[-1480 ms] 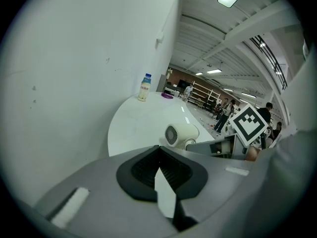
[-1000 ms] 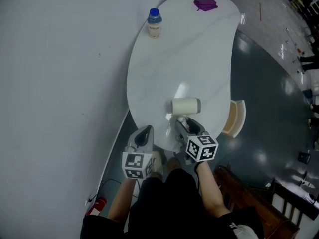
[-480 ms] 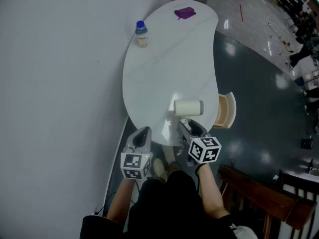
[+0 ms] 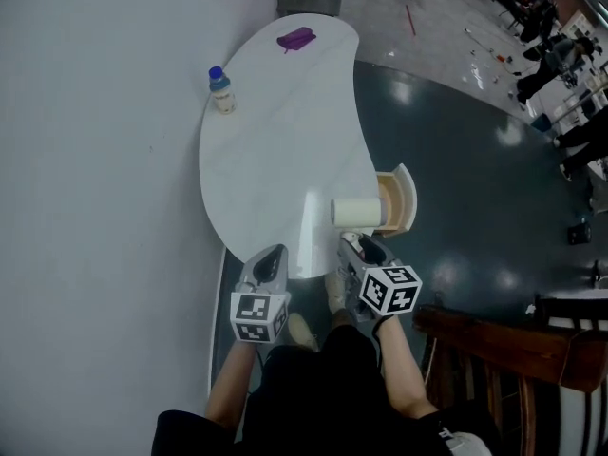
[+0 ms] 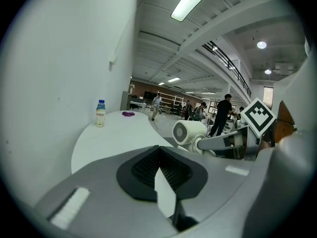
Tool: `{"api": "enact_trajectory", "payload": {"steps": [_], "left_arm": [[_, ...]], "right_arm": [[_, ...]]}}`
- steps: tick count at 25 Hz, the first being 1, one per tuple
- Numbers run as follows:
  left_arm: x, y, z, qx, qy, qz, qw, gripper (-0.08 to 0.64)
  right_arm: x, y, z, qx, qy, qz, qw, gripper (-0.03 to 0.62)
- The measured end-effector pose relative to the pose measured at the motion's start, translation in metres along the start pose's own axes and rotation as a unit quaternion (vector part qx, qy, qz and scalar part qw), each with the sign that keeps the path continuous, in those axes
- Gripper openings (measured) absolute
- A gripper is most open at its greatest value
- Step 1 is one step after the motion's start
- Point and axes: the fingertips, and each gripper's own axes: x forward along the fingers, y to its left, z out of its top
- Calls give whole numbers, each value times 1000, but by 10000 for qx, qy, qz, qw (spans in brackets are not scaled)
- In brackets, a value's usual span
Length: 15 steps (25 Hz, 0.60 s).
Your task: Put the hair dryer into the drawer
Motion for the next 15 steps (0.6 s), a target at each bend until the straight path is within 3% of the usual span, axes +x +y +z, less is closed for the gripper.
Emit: {"api": "enact_trajectory", "payload": {"steps": [6,15], "left_arm": [[45,-40,16,151,-31,-261,9995,8],[119,-83,40,231,25,-227,9995,7]], "right_arm": [[-19,-61,26,126,-211,-288,9993,202],[-20,-140,55,246,-96,-298,9992,202]]}}
